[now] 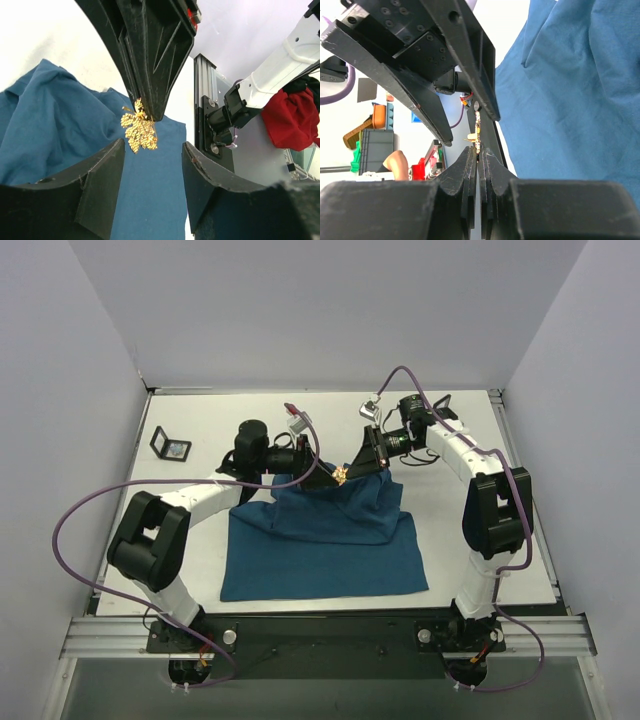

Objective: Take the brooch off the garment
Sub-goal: Close the brooch.

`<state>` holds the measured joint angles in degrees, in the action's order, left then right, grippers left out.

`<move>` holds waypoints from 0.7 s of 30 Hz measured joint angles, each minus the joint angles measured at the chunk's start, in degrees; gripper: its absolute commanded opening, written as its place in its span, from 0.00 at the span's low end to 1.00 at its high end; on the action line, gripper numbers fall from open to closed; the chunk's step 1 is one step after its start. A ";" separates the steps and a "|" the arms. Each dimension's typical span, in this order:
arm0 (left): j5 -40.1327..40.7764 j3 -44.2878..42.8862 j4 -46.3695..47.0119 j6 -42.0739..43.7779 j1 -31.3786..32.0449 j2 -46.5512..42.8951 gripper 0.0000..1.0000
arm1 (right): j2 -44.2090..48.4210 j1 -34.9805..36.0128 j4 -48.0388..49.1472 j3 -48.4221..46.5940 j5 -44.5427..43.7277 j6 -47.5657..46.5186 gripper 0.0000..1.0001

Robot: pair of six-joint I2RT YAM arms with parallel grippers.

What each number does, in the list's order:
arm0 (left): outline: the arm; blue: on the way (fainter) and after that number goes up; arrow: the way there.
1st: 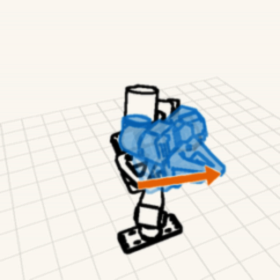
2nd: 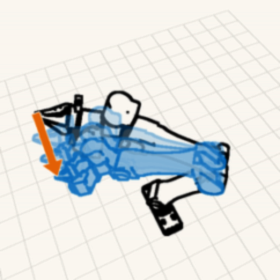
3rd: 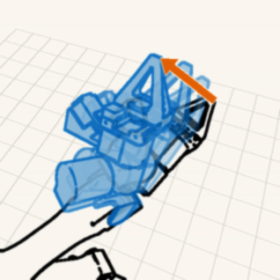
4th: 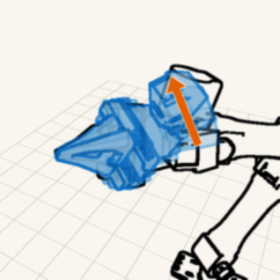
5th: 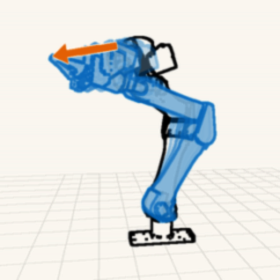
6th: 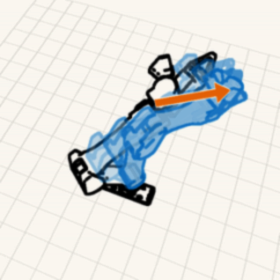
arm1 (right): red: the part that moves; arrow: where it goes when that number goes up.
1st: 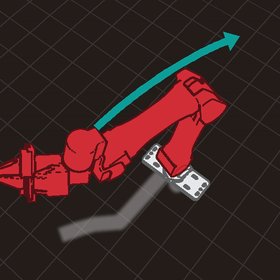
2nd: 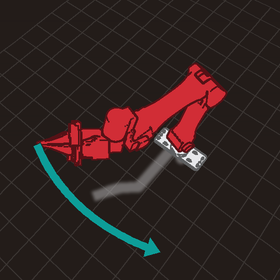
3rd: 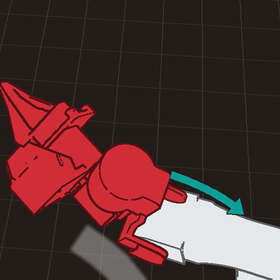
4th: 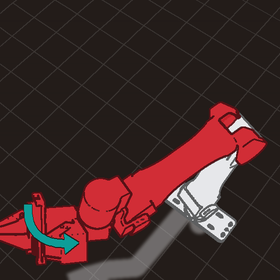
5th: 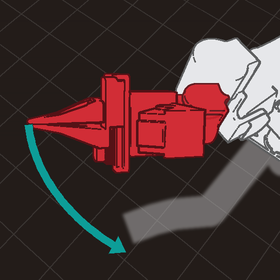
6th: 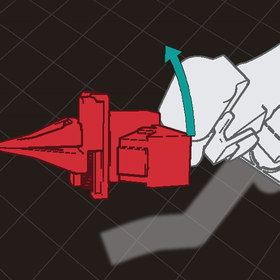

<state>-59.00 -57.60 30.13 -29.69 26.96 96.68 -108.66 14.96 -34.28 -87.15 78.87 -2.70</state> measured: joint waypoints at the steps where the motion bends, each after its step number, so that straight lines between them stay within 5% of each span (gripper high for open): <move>1: 0.00 0.00 0.55 -0.28 0.00 0.00 0.55 | 0.00 0.00 0.00 0.00 0.00 0.00 0.00; 21: 2.45 0.00 2.49 -2.93 0.42 0.90 0.49 | 0.00 0.02 0.07 0.26 -1.40 -0.39 0.00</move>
<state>-56.55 -57.60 32.62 -32.62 27.38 97.58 -108.66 14.98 -34.22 -86.89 77.47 -3.09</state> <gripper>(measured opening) 0.485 0.041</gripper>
